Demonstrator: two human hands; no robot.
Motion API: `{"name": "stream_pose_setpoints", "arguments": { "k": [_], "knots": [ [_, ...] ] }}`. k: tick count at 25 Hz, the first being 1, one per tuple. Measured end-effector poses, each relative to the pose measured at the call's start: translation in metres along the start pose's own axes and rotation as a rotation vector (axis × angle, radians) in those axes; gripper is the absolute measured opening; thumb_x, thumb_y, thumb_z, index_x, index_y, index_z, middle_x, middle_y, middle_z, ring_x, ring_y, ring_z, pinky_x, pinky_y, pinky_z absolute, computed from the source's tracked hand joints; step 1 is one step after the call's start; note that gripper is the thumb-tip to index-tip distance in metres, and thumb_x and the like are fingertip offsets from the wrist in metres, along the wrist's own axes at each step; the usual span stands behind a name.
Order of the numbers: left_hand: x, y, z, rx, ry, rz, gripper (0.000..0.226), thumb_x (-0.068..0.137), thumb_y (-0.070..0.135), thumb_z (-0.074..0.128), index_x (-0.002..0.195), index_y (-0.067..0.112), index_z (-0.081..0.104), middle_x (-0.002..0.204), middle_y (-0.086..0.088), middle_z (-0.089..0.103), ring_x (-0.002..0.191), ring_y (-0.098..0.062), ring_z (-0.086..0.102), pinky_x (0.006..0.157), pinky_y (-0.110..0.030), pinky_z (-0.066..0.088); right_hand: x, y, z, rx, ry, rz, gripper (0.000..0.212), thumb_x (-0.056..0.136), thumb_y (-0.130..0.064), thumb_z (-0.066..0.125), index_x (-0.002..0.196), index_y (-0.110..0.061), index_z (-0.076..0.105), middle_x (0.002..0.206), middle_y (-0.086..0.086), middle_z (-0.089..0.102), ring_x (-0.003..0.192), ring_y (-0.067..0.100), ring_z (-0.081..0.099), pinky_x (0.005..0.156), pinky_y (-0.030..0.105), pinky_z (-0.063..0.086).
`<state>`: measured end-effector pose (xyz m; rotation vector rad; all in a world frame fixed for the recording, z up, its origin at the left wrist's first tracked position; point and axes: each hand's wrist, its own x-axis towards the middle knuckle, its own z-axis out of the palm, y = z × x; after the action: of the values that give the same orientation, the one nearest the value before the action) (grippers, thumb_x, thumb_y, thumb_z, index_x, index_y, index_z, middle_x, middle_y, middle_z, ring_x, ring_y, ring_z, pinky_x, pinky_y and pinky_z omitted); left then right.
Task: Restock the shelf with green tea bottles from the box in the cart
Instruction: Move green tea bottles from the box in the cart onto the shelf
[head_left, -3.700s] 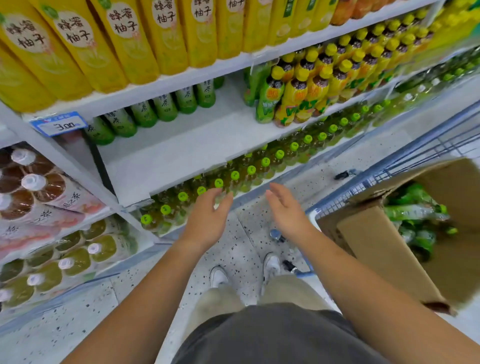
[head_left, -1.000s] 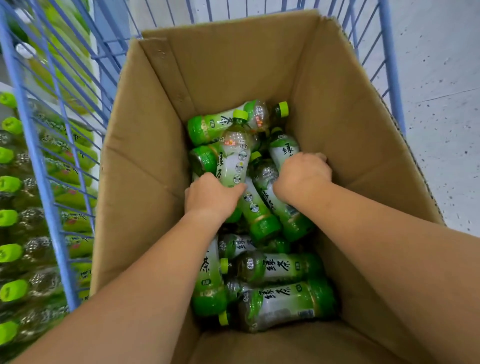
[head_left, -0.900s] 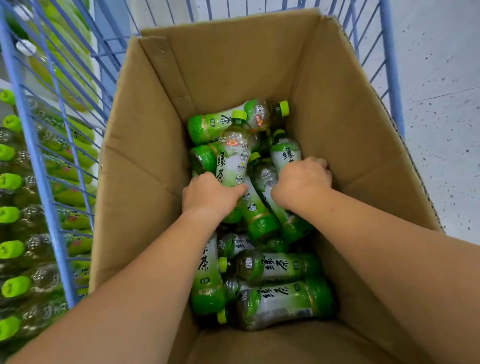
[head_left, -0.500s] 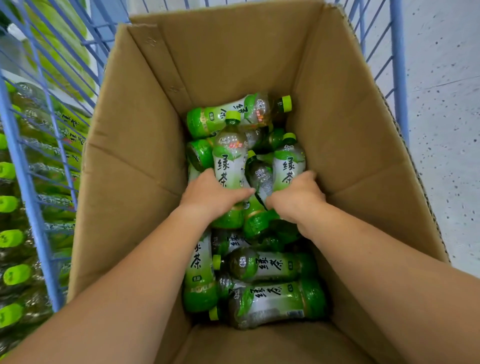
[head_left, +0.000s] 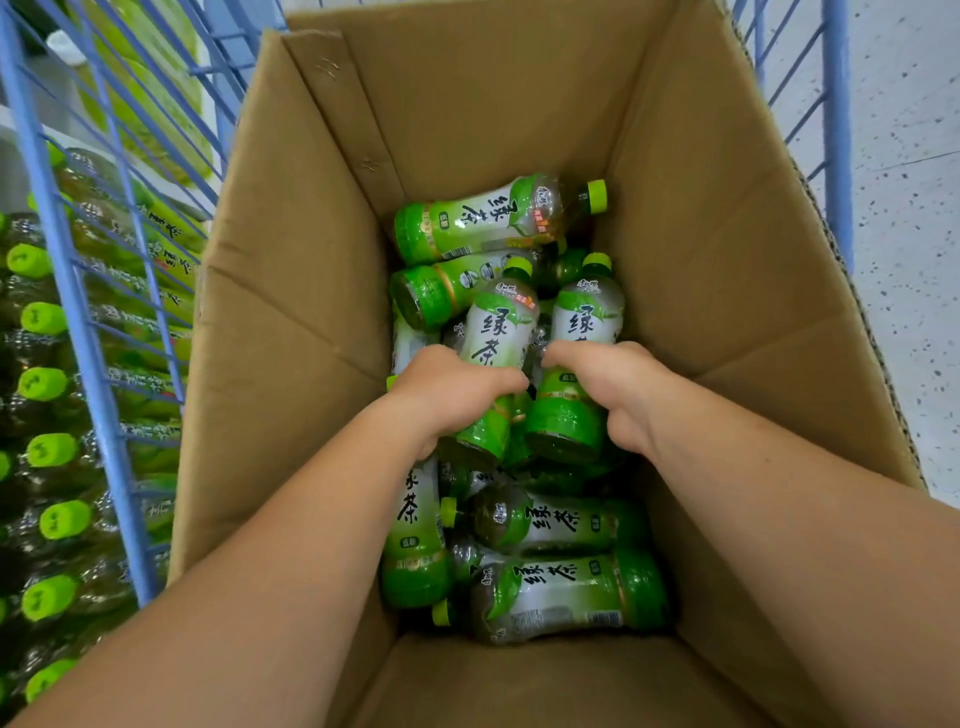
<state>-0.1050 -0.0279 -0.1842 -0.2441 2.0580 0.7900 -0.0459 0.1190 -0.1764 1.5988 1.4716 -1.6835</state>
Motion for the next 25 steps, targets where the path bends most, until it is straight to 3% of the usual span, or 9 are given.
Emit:
{"name": "stream_pose_setpoints", "arguments": {
  "k": [4, 7, 10, 14, 16, 19, 21, 23, 25],
  "knots": [
    [-0.037, -0.001, -0.013, -0.124, 0.065, -0.054, 0.039, 0.069, 0.042, 0.08, 0.092, 0.012, 0.069, 0.09, -0.005, 0.07, 0.078, -0.022, 0.066, 0.067, -0.031, 0.051, -0.019, 0.002, 0.001, -0.122, -0.046, -0.061, 0.04, 0.065, -0.01, 0.077, 0.104, -0.006, 0.066, 0.088, 0.017, 0.072, 0.071, 0.032, 0.073, 0.066, 0.045, 0.063],
    [-0.071, -0.009, -0.019, -0.259, 0.071, -0.057, 0.033, 0.065, 0.041, 0.079, 0.087, 0.016, 0.077, 0.083, -0.005, 0.077, 0.08, -0.028, 0.074, 0.077, -0.043, 0.061, -0.037, 0.004, 0.003, -0.224, -0.079, -0.13, 0.052, 0.056, -0.02, 0.076, 0.106, -0.01, 0.067, 0.095, 0.015, 0.073, 0.081, 0.035, 0.073, 0.076, 0.052, 0.063],
    [-0.105, -0.022, -0.02, -0.286, 0.102, -0.015, 0.027, 0.071, 0.049, 0.077, 0.079, 0.023, 0.078, 0.075, -0.003, 0.077, 0.076, -0.027, 0.075, 0.079, -0.048, 0.061, -0.05, 0.006, -0.001, -0.284, -0.132, -0.192, 0.049, 0.056, -0.022, 0.076, 0.104, -0.014, 0.07, 0.095, 0.014, 0.075, 0.082, 0.035, 0.074, 0.078, 0.053, 0.062],
    [-0.147, -0.03, -0.017, -0.408, 0.171, 0.018, 0.025, 0.079, 0.056, 0.072, 0.08, 0.032, 0.078, 0.075, -0.003, 0.077, 0.075, -0.026, 0.075, 0.077, -0.051, 0.062, -0.075, 0.006, -0.013, -0.371, -0.214, -0.298, 0.049, 0.057, -0.019, 0.073, 0.103, -0.003, 0.068, 0.087, 0.016, 0.072, 0.082, 0.042, 0.072, 0.077, 0.063, 0.057],
    [-0.169, -0.029, -0.015, -0.512, 0.204, 0.026, 0.024, 0.083, 0.051, 0.073, 0.082, 0.028, 0.08, 0.077, -0.002, 0.078, 0.074, -0.024, 0.076, 0.075, -0.048, 0.063, -0.092, 0.006, -0.022, -0.39, -0.271, -0.344, 0.047, 0.06, -0.017, 0.073, 0.102, 0.001, 0.065, 0.084, 0.02, 0.068, 0.074, 0.036, 0.068, 0.076, 0.063, 0.058],
    [-0.205, -0.024, -0.008, -0.718, 0.283, 0.068, 0.024, 0.089, 0.04, 0.072, 0.085, 0.018, 0.081, 0.078, -0.001, 0.078, 0.069, -0.019, 0.074, 0.062, -0.036, 0.061, -0.119, 0.002, -0.037, -0.443, -0.351, -0.439, 0.032, 0.073, -0.011, 0.072, 0.101, 0.002, 0.064, 0.097, 0.03, 0.067, 0.076, 0.035, 0.068, 0.072, 0.054, 0.059],
    [-0.229, -0.021, 0.0, -0.841, 0.349, 0.083, 0.023, 0.092, 0.034, 0.069, 0.091, 0.014, 0.08, 0.083, -0.003, 0.079, 0.072, -0.02, 0.076, 0.056, -0.032, 0.058, -0.139, -0.002, -0.048, -0.474, -0.39, -0.493, 0.028, 0.076, -0.009, 0.072, 0.101, 0.001, 0.065, 0.1, 0.029, 0.068, 0.085, 0.042, 0.072, 0.076, 0.061, 0.058],
    [-0.251, -0.02, 0.007, -0.922, 0.413, 0.086, 0.023, 0.091, 0.036, 0.07, 0.093, 0.016, 0.08, 0.091, -0.008, 0.079, 0.083, -0.028, 0.077, 0.064, -0.043, 0.063, -0.16, -0.006, -0.057, -0.511, -0.44, -0.536, 0.028, 0.076, -0.011, 0.073, 0.101, -0.001, 0.066, 0.1, 0.027, 0.069, 0.091, 0.045, 0.07, 0.078, 0.064, 0.057],
    [-0.272, -0.023, 0.016, -0.944, 0.492, 0.097, 0.028, 0.084, 0.045, 0.074, 0.096, 0.02, 0.08, 0.093, -0.008, 0.079, 0.088, -0.032, 0.076, 0.077, -0.055, 0.062, -0.18, -0.011, -0.064, -0.555, -0.49, -0.573, 0.029, 0.076, -0.012, 0.073, 0.102, -0.002, 0.065, 0.098, 0.027, 0.068, 0.085, 0.041, 0.072, 0.076, 0.064, 0.057]
  ]
}}
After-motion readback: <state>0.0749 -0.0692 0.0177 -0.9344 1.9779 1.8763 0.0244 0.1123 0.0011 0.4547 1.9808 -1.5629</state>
